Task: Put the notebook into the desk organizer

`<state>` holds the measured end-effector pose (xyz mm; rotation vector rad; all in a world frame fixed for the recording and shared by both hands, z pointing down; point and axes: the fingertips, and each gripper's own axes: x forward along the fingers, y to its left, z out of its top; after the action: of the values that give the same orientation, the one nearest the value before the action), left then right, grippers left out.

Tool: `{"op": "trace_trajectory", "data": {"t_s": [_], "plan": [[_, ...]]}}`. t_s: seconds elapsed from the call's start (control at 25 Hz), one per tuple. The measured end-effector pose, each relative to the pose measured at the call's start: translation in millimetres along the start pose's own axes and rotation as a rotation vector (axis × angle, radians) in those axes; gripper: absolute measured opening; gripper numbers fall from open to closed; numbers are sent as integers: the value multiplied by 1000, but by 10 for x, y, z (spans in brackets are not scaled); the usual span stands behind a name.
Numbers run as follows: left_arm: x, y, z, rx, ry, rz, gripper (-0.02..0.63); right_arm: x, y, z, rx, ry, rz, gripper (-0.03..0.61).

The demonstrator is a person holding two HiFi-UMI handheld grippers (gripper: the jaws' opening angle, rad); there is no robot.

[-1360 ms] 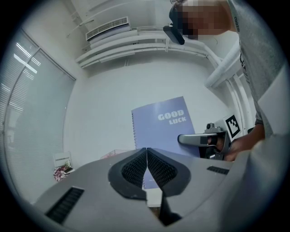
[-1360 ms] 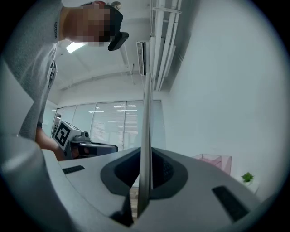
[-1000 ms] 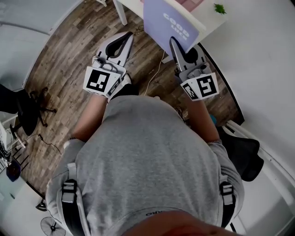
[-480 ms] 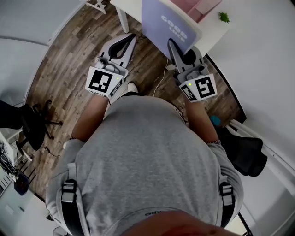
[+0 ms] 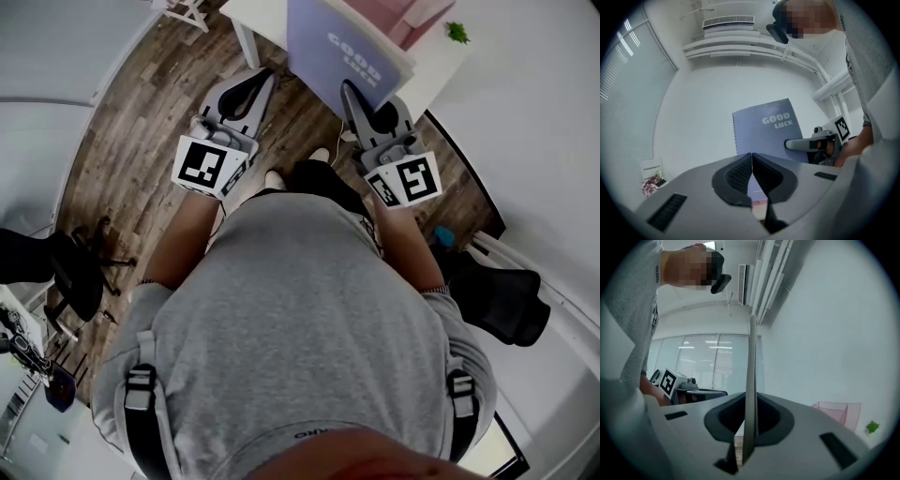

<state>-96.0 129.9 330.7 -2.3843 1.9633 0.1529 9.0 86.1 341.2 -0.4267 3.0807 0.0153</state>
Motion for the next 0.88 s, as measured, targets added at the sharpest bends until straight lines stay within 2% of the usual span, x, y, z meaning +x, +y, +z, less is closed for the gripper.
{"op": "trace_trajectory", "data": {"t_s": [0.4, 0.88], "plan": [[621, 368, -125, 1, 19, -20, 21, 426, -627, -109, 24, -12, -16, 38], [1899, 714, -99, 34, 24, -61, 21, 847, -1814, -8, 36, -41, -58, 38]]}}
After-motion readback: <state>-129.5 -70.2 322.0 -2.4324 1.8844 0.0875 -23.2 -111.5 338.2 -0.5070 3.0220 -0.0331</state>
